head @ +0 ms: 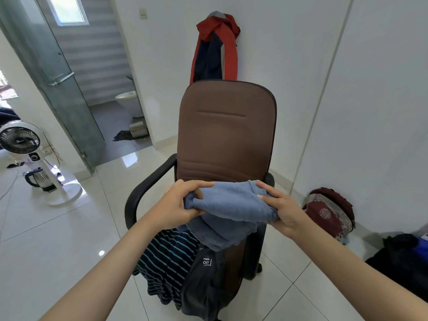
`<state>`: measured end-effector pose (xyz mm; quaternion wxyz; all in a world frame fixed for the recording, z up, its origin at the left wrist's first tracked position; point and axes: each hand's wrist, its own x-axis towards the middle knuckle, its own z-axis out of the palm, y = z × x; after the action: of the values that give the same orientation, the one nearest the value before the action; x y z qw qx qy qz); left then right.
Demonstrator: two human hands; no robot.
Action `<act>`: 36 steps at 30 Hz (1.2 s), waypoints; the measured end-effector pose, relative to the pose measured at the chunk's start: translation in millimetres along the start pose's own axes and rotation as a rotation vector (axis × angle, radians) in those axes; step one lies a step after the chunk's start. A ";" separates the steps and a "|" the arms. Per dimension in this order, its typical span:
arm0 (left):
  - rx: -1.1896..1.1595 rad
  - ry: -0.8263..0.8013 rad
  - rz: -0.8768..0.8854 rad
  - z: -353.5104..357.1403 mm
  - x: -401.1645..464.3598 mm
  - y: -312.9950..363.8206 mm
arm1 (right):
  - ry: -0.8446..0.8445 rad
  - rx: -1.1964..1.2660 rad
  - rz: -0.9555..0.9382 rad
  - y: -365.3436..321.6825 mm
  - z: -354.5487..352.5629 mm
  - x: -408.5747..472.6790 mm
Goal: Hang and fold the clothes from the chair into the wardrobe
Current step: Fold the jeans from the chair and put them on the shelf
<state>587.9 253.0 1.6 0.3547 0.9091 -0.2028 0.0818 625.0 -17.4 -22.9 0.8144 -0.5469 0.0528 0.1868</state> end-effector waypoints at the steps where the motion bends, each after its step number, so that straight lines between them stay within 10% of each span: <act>1: -0.007 0.012 -0.005 1.3 1.2 -1.8 | 0.011 0.026 -0.020 0.8 -0.1 0.7; 10: -0.220 -0.102 -0.279 12.0 -3.0 -9.3 | -0.023 0.258 -0.183 -9.9 4.5 -4.8; 18: -1.333 0.010 -0.804 53.3 -5.6 17.9 | -0.067 0.190 -0.244 -18.1 10.5 -16.6; 36: -1.529 -0.140 -0.985 92.2 -10.8 19.3 | -0.081 0.015 -0.256 -51.7 17.1 -36.0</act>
<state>570.3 180.9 -57.6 0.8422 0.4130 0.1885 -0.2909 608.4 -27.9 39.3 0.8372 -0.5349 -0.0489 0.1031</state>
